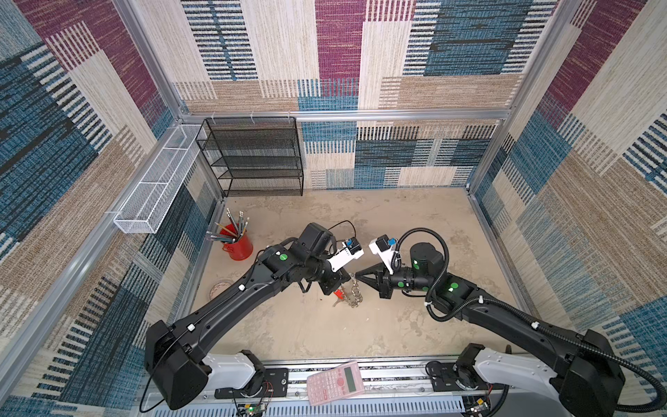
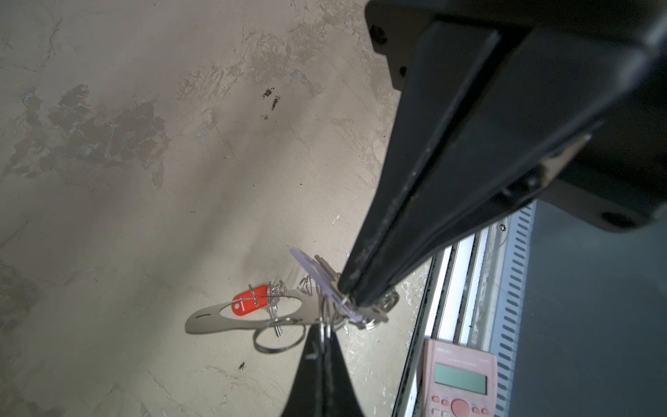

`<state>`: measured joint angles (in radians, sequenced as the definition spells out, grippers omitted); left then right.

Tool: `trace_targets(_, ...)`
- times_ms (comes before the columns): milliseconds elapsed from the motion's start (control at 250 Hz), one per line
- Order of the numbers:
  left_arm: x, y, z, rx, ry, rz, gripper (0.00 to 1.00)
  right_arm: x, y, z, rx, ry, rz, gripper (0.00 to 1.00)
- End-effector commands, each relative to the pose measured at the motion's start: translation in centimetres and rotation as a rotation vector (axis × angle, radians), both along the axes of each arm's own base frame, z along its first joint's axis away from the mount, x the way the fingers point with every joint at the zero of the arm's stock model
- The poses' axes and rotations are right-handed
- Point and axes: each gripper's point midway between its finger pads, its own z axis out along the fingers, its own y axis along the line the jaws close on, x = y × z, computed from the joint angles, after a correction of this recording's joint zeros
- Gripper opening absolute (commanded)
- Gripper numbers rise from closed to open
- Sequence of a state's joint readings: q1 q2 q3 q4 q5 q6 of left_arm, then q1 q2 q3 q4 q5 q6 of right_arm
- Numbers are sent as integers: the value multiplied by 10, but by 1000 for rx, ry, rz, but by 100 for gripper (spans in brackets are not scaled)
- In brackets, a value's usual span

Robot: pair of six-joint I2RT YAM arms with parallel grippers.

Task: Attach keys to a key ring
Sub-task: Insert the key into the keyring.

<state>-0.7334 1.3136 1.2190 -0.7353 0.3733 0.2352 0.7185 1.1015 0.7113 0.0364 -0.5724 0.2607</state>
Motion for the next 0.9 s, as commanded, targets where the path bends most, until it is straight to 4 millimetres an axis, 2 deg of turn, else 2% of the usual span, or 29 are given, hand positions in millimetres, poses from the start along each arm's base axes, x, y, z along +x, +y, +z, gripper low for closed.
trace_targets(0, 0, -8, 13, -63, -15, -16, 0, 4, 1, 3, 7, -19, -12, 0)
trace_targets(540, -3, -10, -2, -28, 37, -36, 0, 4, 3, 12, 39, -31, -7, 0)
trace_targets(896, -6, -10, 3, -54, 33, -42, 0, 8, 4, -2, 6, -14, -20, 0)
